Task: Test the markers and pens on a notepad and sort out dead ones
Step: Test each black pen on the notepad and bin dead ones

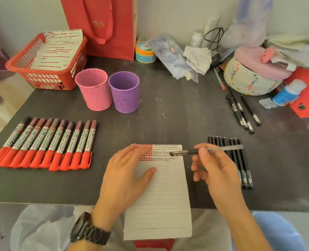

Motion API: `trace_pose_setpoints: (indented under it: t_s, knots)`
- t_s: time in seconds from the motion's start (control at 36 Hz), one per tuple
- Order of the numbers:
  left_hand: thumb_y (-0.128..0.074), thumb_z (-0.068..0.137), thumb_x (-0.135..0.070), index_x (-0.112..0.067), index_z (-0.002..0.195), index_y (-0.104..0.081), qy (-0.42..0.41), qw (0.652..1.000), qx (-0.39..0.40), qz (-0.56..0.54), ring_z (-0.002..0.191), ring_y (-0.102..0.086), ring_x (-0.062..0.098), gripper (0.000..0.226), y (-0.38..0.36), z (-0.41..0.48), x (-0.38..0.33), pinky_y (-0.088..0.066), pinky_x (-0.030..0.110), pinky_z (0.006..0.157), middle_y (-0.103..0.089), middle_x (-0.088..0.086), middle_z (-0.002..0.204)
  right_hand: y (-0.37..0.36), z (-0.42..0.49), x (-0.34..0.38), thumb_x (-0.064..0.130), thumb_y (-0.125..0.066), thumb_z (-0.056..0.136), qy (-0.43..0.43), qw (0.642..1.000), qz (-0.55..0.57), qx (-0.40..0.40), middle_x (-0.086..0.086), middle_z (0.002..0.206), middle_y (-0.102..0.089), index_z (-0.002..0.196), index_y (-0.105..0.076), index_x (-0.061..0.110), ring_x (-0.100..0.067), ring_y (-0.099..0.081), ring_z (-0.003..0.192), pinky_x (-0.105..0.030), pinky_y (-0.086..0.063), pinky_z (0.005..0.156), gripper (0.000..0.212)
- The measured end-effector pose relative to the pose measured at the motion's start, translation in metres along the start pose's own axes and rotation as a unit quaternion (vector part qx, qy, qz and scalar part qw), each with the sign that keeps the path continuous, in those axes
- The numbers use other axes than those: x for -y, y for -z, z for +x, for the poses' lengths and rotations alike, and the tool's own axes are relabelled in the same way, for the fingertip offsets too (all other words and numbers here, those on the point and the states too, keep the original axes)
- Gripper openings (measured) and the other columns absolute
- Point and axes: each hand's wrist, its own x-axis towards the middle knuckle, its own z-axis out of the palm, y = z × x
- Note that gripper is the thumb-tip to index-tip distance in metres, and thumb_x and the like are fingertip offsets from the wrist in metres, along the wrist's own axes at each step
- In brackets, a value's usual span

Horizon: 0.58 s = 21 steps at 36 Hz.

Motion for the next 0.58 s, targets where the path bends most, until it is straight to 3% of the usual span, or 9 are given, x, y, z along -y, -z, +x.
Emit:
trace_pose_setpoints:
  t_s: [0.06,0.14,0.19,0.31,0.42,0.47,0.58]
  knots:
    - [-0.048,0.089,-0.058,-0.034,0.134,-0.058,-0.005,0.998,0.030,0.046,0.141,-0.039,0.008,0.052,-0.004,0.002,-0.001,-0.028,0.043,0.119,-0.051,-0.019,0.144,0.020,0.004,0.012,0.039,-0.062,0.087,0.000,1.000,-0.026,-0.013,-0.002,0.084,-0.072,0.094,-0.075,0.025,-0.015,-0.072,0.078,-0.025,-0.058,0.061,0.020]
    - [-0.040,0.093,-0.059,-0.035,0.134,-0.058,-0.009,0.995,0.046,0.089,0.143,-0.038,0.011,0.051,-0.009,0.002,-0.002,-0.025,0.046,0.120,-0.047,-0.013,0.150,0.058,0.014,0.028,0.033,-0.057,0.095,-0.006,0.996,-0.091,-0.008,-0.005,0.092,-0.075,0.094,-0.071,0.017,-0.016,-0.074,0.092,-0.024,-0.060,0.074,0.021]
    - [-0.037,0.094,-0.059,-0.037,0.136,-0.055,-0.010,0.994,0.047,0.100,0.144,-0.035,0.009,0.050,-0.010,0.001,-0.001,-0.022,0.046,0.120,-0.045,-0.014,0.152,0.087,0.021,0.036,0.024,-0.056,0.100,-0.026,0.989,-0.143,-0.016,-0.004,0.090,-0.074,0.099,-0.069,0.014,-0.016,-0.074,0.087,-0.022,-0.060,0.074,0.017]
    - [-0.031,0.096,-0.062,-0.039,0.144,-0.047,-0.009,0.990,0.072,0.120,0.148,-0.025,0.007,0.056,-0.010,0.002,0.000,-0.017,0.047,0.122,-0.035,-0.016,0.157,0.137,0.037,0.046,0.022,-0.062,0.099,-0.053,0.957,-0.286,-0.022,0.009,0.078,-0.073,0.113,-0.070,0.024,-0.012,-0.071,0.073,-0.021,-0.060,0.067,0.017]
    - [-0.027,0.096,-0.063,-0.039,0.148,-0.043,-0.007,0.986,0.090,0.137,0.150,-0.020,0.006,0.059,-0.010,0.003,-0.001,-0.014,0.047,0.123,-0.030,-0.017,0.160,0.159,0.048,0.047,0.032,-0.072,0.093,-0.097,0.910,-0.402,-0.020,0.008,0.076,-0.075,0.126,-0.056,0.023,-0.014,-0.074,0.066,-0.041,-0.062,0.079,0.038]
    - [-0.025,0.096,-0.064,-0.040,0.148,-0.042,-0.005,0.986,0.098,0.135,0.149,-0.019,0.006,0.060,-0.008,0.004,-0.003,-0.013,0.047,0.123,-0.029,-0.017,0.159,0.164,0.050,0.046,0.037,-0.076,0.089,-0.121,0.895,-0.429,-0.030,0.011,0.076,-0.076,0.121,-0.053,0.028,-0.014,-0.074,0.064,-0.045,-0.061,0.083,0.041]
    - [-0.022,0.095,-0.066,-0.041,0.149,-0.040,-0.001,0.985,0.107,0.138,0.149,-0.016,0.004,0.062,-0.007,0.004,-0.005,-0.010,0.046,0.124,-0.028,-0.018,0.160,0.169,0.052,0.038,0.044,-0.076,0.086,-0.132,0.878,-0.459,-0.036,0.013,0.073,-0.076,0.107,-0.062,0.034,-0.008,-0.072,0.063,-0.041,-0.061,0.080,0.027]
